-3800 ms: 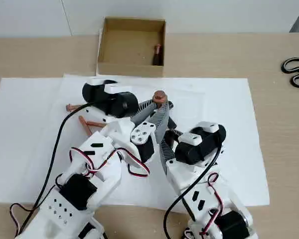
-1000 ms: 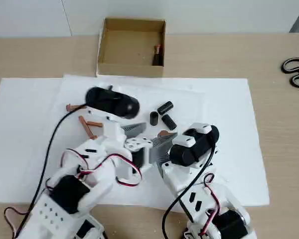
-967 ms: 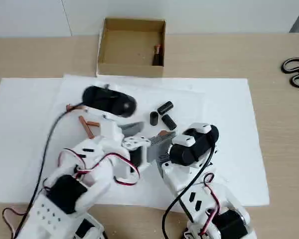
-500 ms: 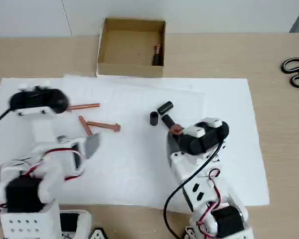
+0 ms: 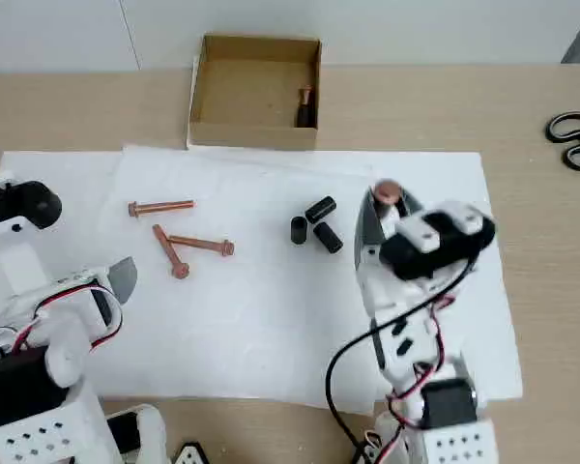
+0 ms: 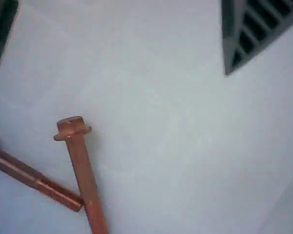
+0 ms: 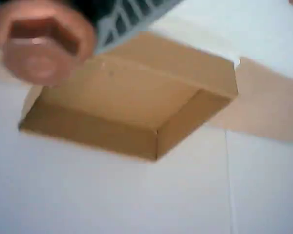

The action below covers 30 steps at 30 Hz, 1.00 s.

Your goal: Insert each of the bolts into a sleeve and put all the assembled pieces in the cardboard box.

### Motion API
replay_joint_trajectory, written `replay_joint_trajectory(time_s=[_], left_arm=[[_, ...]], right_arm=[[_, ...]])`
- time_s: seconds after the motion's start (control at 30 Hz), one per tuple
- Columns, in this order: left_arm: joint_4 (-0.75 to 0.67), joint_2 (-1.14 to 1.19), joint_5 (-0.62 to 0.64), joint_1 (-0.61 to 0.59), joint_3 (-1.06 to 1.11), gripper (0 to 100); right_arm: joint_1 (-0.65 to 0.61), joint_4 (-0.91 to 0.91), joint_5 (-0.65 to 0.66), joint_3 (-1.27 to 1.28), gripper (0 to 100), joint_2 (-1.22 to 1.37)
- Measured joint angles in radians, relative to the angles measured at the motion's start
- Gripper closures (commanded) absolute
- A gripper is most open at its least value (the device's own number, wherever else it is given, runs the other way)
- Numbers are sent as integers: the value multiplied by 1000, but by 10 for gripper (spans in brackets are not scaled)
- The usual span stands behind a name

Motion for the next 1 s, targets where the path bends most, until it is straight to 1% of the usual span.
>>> replay_joint_trajectory(time_s=[0.17, 0.3, 0.43, 0.57, 0.73, 0.83, 1.0], left_arm=[[0, 0, 0, 0, 0, 721], [0, 0, 0, 0, 0, 721], [0, 0, 0, 0, 0, 721], [0, 0, 0, 0, 0, 721], [0, 0, 0, 0, 0, 721], [0, 0, 0, 0, 0, 721], [0, 0, 0, 0, 0, 721]], right_arm=[[2, -195, 0, -224, 995, 396], [0, -281, 0, -448, 995, 749], [-2, -296, 0, -689, 995, 1082], [-41, -296, 0, -911, 995, 1353], [-101, -296, 0, -1154, 995, 1622], [-104, -301, 0, -1300, 995, 1781], [-100, -377, 0, -1540, 995, 2050]])
